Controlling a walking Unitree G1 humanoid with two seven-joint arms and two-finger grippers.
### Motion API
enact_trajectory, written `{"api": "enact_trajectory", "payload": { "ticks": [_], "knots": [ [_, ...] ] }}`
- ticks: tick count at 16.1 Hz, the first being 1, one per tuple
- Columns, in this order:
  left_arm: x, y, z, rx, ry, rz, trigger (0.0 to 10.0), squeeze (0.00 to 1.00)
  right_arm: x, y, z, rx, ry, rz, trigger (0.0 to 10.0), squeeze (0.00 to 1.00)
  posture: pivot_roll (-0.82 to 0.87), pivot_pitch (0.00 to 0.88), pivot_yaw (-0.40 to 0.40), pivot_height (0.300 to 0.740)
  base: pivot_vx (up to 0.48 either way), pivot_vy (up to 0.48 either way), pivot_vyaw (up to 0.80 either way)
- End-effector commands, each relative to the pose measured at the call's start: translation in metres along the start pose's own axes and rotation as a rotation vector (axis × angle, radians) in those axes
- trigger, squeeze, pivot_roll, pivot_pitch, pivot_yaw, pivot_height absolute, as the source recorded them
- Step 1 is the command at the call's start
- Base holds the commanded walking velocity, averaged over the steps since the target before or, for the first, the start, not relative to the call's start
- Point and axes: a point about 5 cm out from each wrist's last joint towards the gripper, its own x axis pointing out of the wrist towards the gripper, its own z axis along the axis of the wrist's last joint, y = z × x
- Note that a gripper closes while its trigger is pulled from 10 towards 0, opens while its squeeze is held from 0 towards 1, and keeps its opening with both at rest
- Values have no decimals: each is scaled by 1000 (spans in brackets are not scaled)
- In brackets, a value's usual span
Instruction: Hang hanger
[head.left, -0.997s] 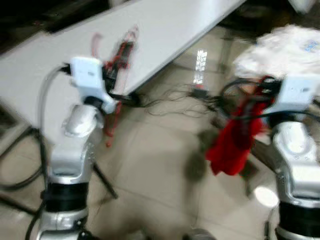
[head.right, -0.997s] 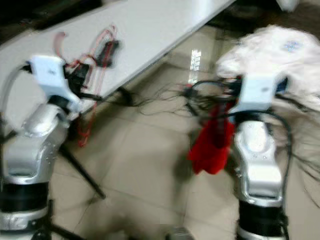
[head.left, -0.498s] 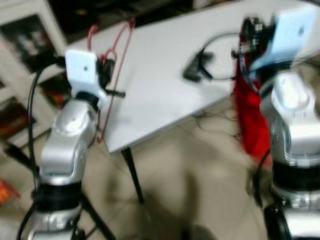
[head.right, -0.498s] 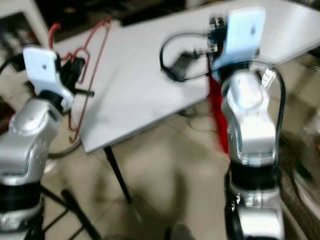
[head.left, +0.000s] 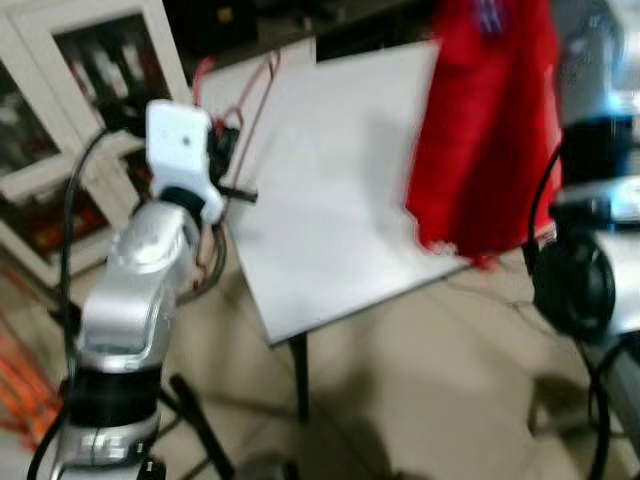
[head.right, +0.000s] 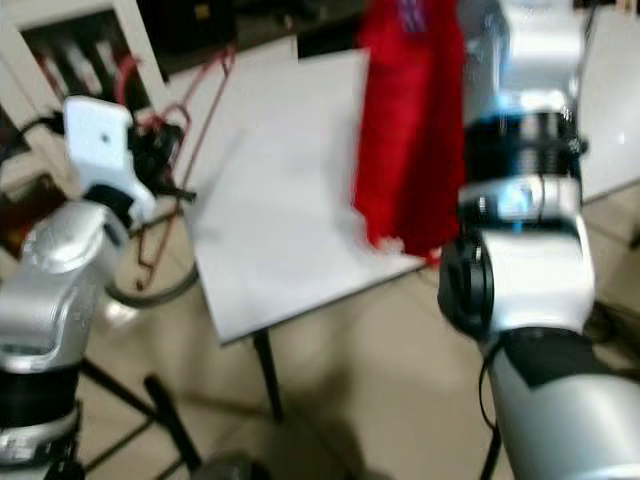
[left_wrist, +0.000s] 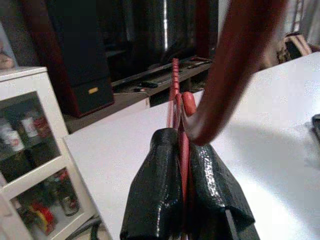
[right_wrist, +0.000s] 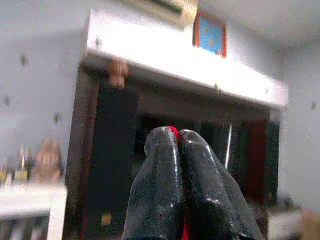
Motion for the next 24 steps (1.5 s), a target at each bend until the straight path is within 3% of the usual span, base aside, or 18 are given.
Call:
{"api": "enact_trajectory", "payload": {
  "ticks": [1, 4, 5, 9, 10, 12, 13, 14, 16, 18, 24],
  "knots": [
    [-2, -4, 4, 19, -10, -16, 10000, 0, -2, -7, -14, 18, 51, 4, 10000, 0, -2, 33, 4, 740, 0, 0, 0],
    [-8, 0, 4, 31, 0, -1, 10000, 0, -14, 8, -72, -44, 222, 68, 10000, 0, 11, 51, -6, 740, 0, 0, 0],
    [-8, 1, 3, 32, 2, 5, 10000, 0, -18, 10, -81, -28, 251, 71, 10000, 0, 11, 51, -6, 740, 0, 0, 0],
    [-11, 2, 2, 51, 25, 9, 10000, 0, -72, 38, -166, -159, 645, 245, 10000, 0, 19, 59, -20, 740, 0, 0, 0],
    [-13, 1, 0, 53, 40, -5, 10000, 0, -83, 34, -179, -177, 726, 210, 10000, 0, 23, 60, -26, 740, 0, 0, 0],
    [-16, -2, -5, 70, 80, -40, 10000, 0, -103, 28, -196, -103, 828, 118, 10000, 0, 22, 58, -26, 740, 0, 0, 0],
    [-18, -3, -8, 82, 99, -56, 10000, 0, -114, 26, -205, -44, 873, 79, 10000, 894, 23, 58, -26, 740, 0, 0, 0],
    [-18, -4, -11, 78, 113, -64, 10000, 0, -119, 25, -208, 4, 886, 64, 10000, 1000, 20, 60, -18, 740, 0, 0, 0],
    [-19, -7, -15, 67, 149, -104, 10000, 0, -121, 24, -208, 131, 910, 82, 10000, 1000, 13, 56, -10, 740, 0, 0, 0],
    [-17, -9, -17, 85, 168, -137, 10000, 0, -121, 20, -206, 190, 940, 125, 10000, 1000, 4, 50, -2, 740, 0, 0, 0],
    [-15, -13, -21, 89, 194, -181, 10000, 0, -146, -7, -207, 273, 1046, 192, 10000, 1000, -15, 31, 15, 740, 0, 0, 0]
  ]
}}
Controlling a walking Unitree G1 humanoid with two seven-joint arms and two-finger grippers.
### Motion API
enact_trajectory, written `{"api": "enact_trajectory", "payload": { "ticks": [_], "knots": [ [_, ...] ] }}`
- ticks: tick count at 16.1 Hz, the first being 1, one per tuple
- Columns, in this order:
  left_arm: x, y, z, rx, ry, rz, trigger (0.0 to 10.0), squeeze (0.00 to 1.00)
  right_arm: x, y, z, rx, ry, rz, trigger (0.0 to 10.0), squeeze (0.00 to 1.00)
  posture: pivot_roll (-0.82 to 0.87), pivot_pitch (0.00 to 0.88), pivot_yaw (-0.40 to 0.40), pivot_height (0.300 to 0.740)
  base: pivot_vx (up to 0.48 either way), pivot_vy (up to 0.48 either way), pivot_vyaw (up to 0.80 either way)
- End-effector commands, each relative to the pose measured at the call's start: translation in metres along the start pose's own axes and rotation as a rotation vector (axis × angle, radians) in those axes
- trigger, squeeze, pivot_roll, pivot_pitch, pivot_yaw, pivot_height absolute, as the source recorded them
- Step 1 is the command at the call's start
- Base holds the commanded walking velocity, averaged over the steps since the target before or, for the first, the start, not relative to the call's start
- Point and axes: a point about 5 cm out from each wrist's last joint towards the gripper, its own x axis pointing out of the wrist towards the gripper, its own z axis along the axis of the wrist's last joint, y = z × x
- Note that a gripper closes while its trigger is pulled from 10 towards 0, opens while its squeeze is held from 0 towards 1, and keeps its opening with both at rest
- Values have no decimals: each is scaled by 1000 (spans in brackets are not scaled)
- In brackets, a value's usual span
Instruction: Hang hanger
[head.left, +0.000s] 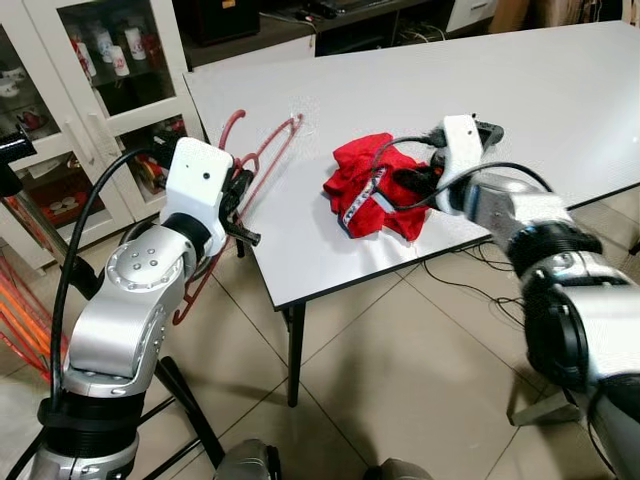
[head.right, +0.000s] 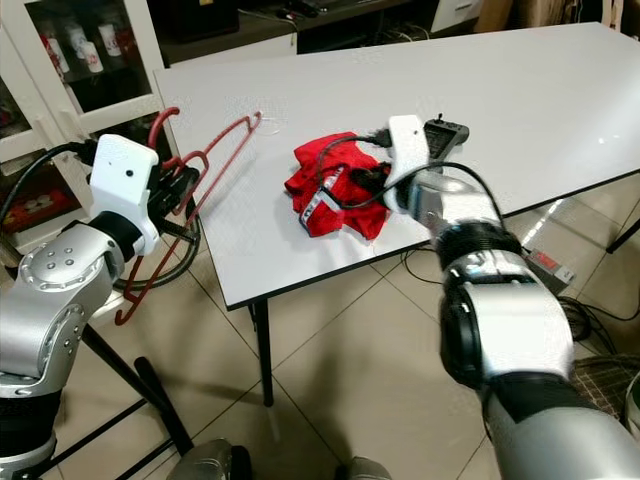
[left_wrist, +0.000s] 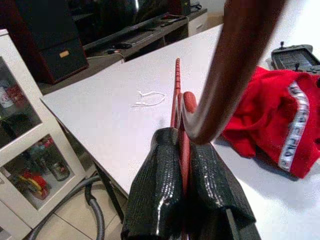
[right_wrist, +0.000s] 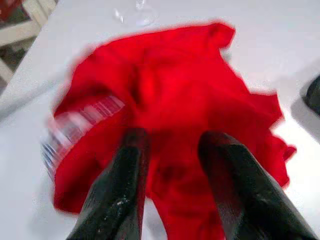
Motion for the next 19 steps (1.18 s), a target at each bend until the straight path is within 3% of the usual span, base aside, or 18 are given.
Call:
{"api": "enact_trajectory", "payload": {
  "ticks": [1, 3, 4, 5, 6, 7, 9, 10, 11, 12, 13, 14, 19],
  "knots": [
    [3, -2, 1, 7, 6, -21, 10000, 0, -7, -3, 4, 15, -25, 52, 10000, 1000, -14, 29, 15, 740, 0, 0, 0],
    [3, 0, 1, 8, 9, -19, 10000, 0, -20, -2, 15, 13, -94, 162, 10000, 1000, -14, 26, 16, 740, 0, 0, 0],
    [3, 2, 2, 8, 8, -14, 10000, 0, -30, -2, 24, 16, -144, 198, 10000, 792, -15, 23, 16, 740, 0, 0, 0],
    [3, 3, 2, 7, 8, -7, 10000, 0, -40, -2, 33, 6, -195, 220, 10000, 0, -15, 22, 15, 740, 0, 0, 0],
    [3, 4, 2, 4, 8, 5, 10000, 0, -50, -4, 42, -25, -256, 198, 10000, 0, -14, 21, 11, 740, 0, 0, 0],
    [4, 5, 5, -35, -20, 44, 10000, 0, -71, -8, 61, -137, -446, 29, 10000, 0, -12, 24, 6, 740, 0, 0, 0],
    [5, 5, 8, -75, -57, 76, 10000, 0, -86, -7, 69, -208, -574, -131, 10000, 0, -12, 24, 6, 740, 0, 0, 0],
    [3, 0, 19, -142, -154, 101, 10000, 0, -100, 10, 64, -156, -669, -269, 10000, 0, -16, 39, 13, 740, 0, 0, -800],
    [1, -4, 25, -188, -194, 98, 10000, 0, -110, 21, 58, -167, -699, -333, 10000, 0, -19, 45, 17, 740, 0, 0, -800],
    [-3, -12, 35, -211, -253, 63, 10000, 0, -128, 38, 49, -257, -745, -443, 10000, 0, -27, 50, 23, 740, 0, 0, -800],
    [-6, -20, 43, -192, -295, 14, 10000, 0, -144, 48, 44, -249, -800, -477, 10000, 0, -34, 55, 26, 740, 0, 0, -800],
    [-8, -25, 46, -176, -314, -21, 10000, 0, -154, 53, 39, -170, -843, -501, 10000, 0, -46, 60, 33, 740, 0, 0, -800],
    [-3, -20, 33, -135, -271, 0, 10000, 0, -145, 57, -10, -135, -623, -586, 10000, 0, -58, 67, 42, 740, 0, 0, -800]
  ]
}}
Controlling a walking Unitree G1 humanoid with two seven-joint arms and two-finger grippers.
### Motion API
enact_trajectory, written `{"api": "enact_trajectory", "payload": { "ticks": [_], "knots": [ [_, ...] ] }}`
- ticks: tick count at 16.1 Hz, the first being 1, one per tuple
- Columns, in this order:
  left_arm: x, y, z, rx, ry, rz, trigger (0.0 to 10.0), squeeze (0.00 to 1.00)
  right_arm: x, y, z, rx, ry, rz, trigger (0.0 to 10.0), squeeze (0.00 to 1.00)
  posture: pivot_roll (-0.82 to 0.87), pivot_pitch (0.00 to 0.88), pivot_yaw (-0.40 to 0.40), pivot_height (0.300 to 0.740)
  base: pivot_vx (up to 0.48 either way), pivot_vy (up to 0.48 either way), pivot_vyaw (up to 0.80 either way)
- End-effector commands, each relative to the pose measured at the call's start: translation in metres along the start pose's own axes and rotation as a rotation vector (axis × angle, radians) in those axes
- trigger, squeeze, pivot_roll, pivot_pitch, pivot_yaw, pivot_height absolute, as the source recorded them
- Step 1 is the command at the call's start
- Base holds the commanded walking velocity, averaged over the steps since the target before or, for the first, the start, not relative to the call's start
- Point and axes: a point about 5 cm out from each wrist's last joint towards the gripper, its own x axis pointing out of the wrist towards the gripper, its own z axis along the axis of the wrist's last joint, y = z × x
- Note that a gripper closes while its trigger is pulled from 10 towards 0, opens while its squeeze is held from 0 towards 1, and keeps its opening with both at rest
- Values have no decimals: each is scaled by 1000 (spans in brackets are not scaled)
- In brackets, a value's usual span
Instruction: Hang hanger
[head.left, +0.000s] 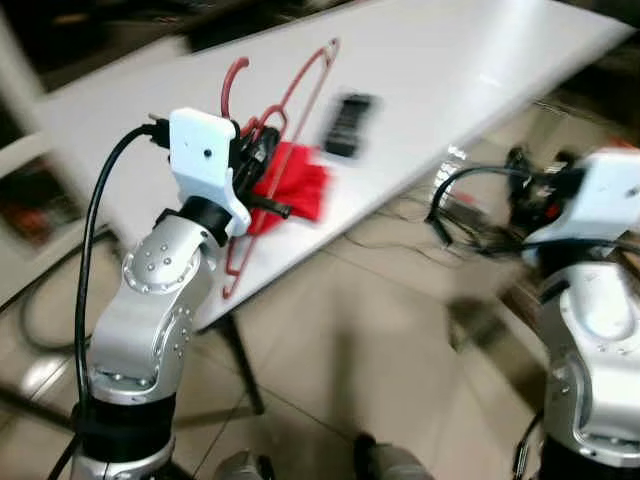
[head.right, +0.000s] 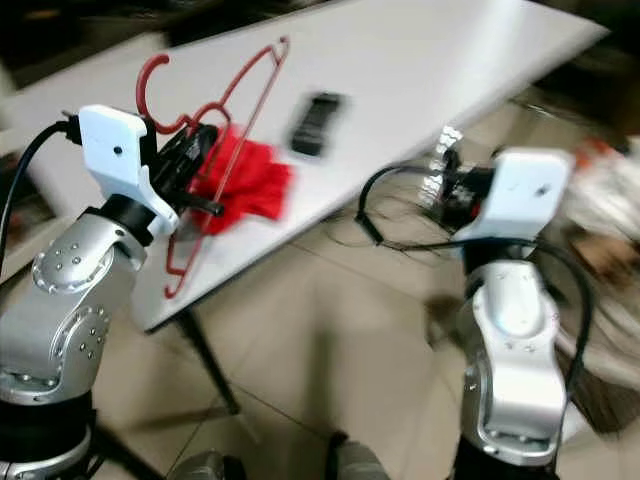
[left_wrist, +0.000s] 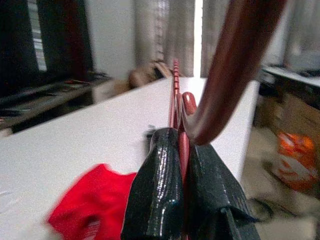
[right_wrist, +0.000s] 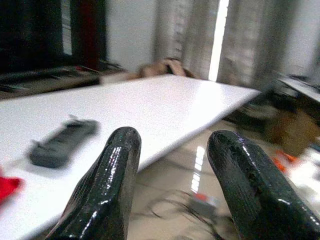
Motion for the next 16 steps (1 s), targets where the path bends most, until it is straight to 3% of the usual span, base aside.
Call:
{"api": "enact_trajectory", "payload": {
  "ticks": [1, 3, 6, 8, 11, 13, 14, 16],
  "knots": [
    [-5, 5, -7, 5, 19, 23, 10000, 0, -6, 1, 0, -10, 9, -22, 10000, 0, -61, 66, 35, 740, 0, 0, -800],
    [-14, 6, -22, 34, 71, 40, 10000, 0, -12, -3, -18, -25, 91, -65, 10000, 0, -64, 62, 29, 740, 0, 0, -800],
    [-16, 6, -28, 35, 82, 61, 10000, 0, -17, -6, -21, -41, 110, -82, 10000, 0, -73, 54, 24, 740, 0, 0, -800],
    [-18, 0, -36, 44, 96, -2, 10000, 0, -18, -5, -21, -53, 112, -83, 10000, 0, -80, 50, 29, 740, 0, 0, -800],
    [-22, 5, -47, 37, 121, 41, 10000, 0, -27, -5, -33, -68, 159, -86, 10000, 0, -95, 41, 36, 740, 0, 0, -800],
    [-21, 4, -49, 27, 126, 17, 10000, 0, -28, -4, -34, -69, 165, -83, 10000, 0, -99, 38, 37, 740, 0, 0, -800],
    [-19, 2, -48, 77, 107, -4, 10000, 0, -27, -2, -33, -58, 163, -80, 10000, 0, -103, 38, 39, 740, 0, 0, -800],
    [-16, 0, -45, 46, 80, -22, 10000, 0, -26, 0, -33, -54, 161, -72, 10000, 0, -111, 39, 41, 740, 0, 0, -800]
  ]
}}
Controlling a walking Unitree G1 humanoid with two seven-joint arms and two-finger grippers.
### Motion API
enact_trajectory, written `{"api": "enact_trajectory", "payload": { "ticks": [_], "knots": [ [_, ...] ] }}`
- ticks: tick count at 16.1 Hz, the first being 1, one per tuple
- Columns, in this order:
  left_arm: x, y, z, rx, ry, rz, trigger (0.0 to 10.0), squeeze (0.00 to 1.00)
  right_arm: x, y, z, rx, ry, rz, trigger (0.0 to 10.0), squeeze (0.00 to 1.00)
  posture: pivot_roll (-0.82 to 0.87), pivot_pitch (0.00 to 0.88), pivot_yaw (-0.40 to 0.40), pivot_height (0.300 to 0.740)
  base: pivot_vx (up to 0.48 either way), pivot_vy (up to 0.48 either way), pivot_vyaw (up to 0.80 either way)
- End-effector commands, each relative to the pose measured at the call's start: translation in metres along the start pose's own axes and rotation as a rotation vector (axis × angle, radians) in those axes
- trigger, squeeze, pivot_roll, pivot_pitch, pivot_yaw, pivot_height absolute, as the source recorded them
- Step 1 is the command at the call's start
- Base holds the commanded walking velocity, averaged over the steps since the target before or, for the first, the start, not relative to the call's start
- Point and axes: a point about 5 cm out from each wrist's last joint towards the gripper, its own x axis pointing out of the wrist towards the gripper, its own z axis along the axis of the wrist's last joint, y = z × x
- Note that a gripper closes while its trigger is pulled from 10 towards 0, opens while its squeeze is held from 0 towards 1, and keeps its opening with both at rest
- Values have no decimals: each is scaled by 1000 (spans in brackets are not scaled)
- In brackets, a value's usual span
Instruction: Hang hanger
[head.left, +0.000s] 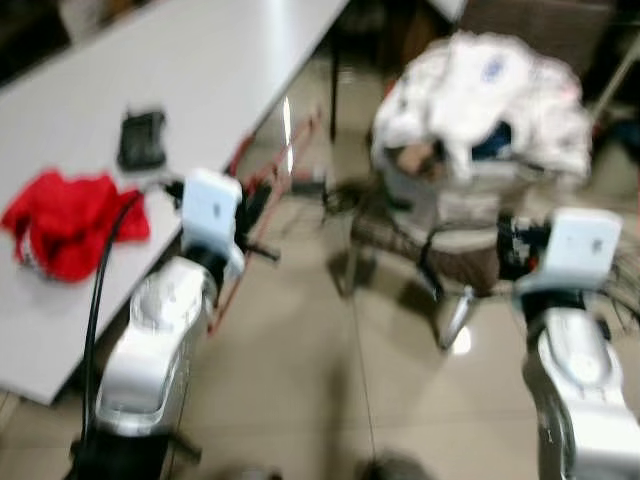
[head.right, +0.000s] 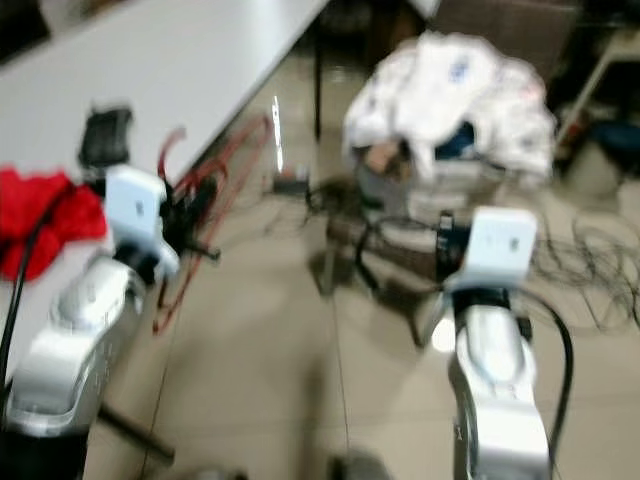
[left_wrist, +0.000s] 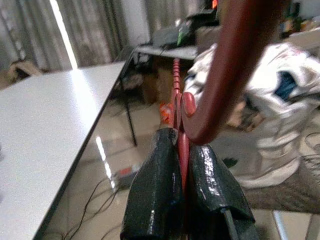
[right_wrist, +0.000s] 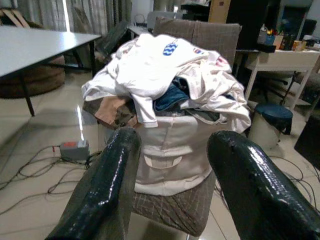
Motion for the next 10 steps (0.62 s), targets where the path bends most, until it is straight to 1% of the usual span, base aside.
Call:
{"api": "enact_trajectory", "payload": {
  "ticks": [1, 3, 4, 5, 6, 8, 10],
  "knots": [
    [3, -2, 2, -14, -9, -11, 10000, 0, 1, 0, 0, 5, 3, -4, 10000, 0, -115, 40, 43, 740, 277, 0, -800],
    [5, -4, 4, -13, -14, -25, 10000, 0, 2, 2, 0, -9, 1, 5, 10000, 0, -117, 46, 43, 740, 287, 0, -800],
    [5, -5, 6, -10, -24, -36, 10000, 0, 4, 2, 2, -32, -16, 12, 10000, 0, -116, 49, 43, 740, 304, 0, 0],
    [7, -4, 9, -14, -36, -37, 10000, 0, 8, 2, 5, -80, -35, 2, 10000, 0, -118, 54, 45, 740, 326, 0, 0],
    [8, -4, 11, -14, -42, -33, 10000, 0, 11, 1, 7, -114, -42, -29, 10000, 0, -118, 55, 46, 740, 337, 0, 0],
    [9, -5, 12, -15, -45, -37, 10000, 0, 13, 1, 10, -131, -62, -14, 10000, 0, -119, 61, 45, 740, 334, 0, 0],
    [10, -10, 12, -26, -42, -46, 10000, 0, 14, 4, 14, -117, -81, 32, 10000, 0, -117, 70, 45, 740, 336, 0, 0]
  ]
}}
